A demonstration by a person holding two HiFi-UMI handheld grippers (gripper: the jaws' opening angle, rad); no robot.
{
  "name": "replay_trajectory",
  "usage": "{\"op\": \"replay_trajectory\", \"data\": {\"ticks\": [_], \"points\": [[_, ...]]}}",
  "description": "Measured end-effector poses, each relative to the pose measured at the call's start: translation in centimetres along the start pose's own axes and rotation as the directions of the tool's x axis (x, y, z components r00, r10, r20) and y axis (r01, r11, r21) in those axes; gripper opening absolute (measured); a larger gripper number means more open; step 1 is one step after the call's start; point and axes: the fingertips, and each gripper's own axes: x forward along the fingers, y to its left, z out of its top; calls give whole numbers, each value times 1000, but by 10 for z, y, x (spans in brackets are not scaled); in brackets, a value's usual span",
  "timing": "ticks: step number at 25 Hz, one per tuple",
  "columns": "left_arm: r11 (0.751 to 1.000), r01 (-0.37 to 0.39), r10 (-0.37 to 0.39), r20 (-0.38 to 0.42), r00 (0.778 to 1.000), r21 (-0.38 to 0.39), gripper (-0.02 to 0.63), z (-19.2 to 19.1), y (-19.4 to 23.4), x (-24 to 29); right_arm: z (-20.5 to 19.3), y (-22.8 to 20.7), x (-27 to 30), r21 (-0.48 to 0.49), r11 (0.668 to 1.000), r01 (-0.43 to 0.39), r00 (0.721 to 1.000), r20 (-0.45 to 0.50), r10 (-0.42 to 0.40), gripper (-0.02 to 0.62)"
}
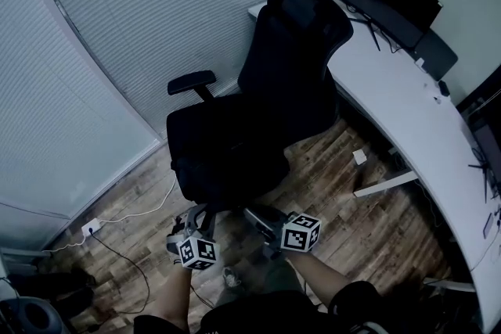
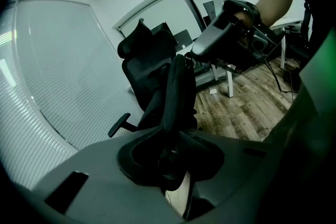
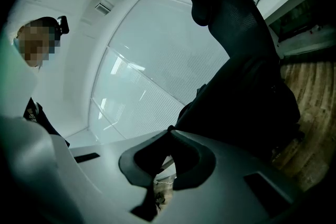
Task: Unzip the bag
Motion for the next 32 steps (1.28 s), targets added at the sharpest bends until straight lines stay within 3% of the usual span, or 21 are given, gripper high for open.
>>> {"op": "replay_trajectory", "data": {"ticks": [19, 32], "points": [[986, -87, 74, -91, 993, -144, 86, 7, 3, 7, 75, -48, -43, 0, 1000, 7, 1000, -22, -7, 46], [968, -158, 127, -164, 978, -193, 86, 8, 5, 10, 112, -78, -64, -14, 1000, 19, 999, -29, -19, 46]]}}
